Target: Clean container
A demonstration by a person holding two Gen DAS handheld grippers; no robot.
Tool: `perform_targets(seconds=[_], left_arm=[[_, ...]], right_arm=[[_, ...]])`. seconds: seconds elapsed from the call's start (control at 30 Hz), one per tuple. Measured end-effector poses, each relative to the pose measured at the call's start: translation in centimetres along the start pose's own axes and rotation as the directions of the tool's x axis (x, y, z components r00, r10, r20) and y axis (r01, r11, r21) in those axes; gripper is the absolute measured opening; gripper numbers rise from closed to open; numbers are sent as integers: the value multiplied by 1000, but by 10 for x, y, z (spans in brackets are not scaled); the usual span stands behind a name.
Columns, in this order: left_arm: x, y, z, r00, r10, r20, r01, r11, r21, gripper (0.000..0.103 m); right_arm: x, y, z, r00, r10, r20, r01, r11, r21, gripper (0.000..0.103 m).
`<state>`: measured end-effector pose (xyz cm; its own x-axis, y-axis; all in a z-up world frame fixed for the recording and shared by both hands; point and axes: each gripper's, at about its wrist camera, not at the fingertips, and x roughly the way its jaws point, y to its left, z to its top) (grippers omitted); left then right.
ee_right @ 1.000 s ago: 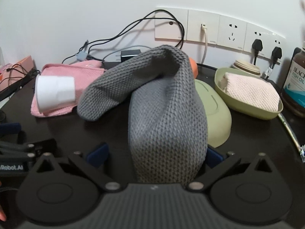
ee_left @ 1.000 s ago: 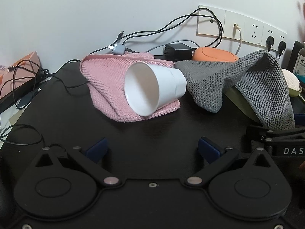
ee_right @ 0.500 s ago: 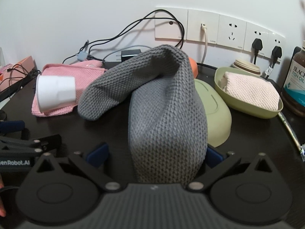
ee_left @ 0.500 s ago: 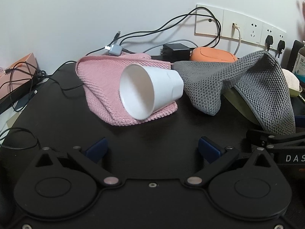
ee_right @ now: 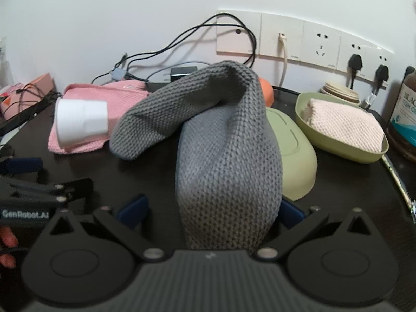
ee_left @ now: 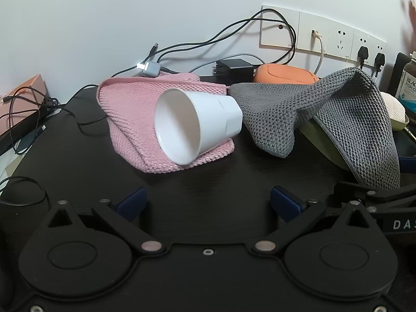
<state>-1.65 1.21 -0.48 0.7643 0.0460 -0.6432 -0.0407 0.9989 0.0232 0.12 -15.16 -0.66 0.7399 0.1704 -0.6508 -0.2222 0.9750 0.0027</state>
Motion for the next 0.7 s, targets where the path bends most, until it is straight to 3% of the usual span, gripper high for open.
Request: perform_targets(seconds=[0.7], left_arm=[[2,3,0,1000,-5,0,5,1000,3,103]], right_arm=[[2,-1,0,1000,8,0,-8,1000,-6,102]])
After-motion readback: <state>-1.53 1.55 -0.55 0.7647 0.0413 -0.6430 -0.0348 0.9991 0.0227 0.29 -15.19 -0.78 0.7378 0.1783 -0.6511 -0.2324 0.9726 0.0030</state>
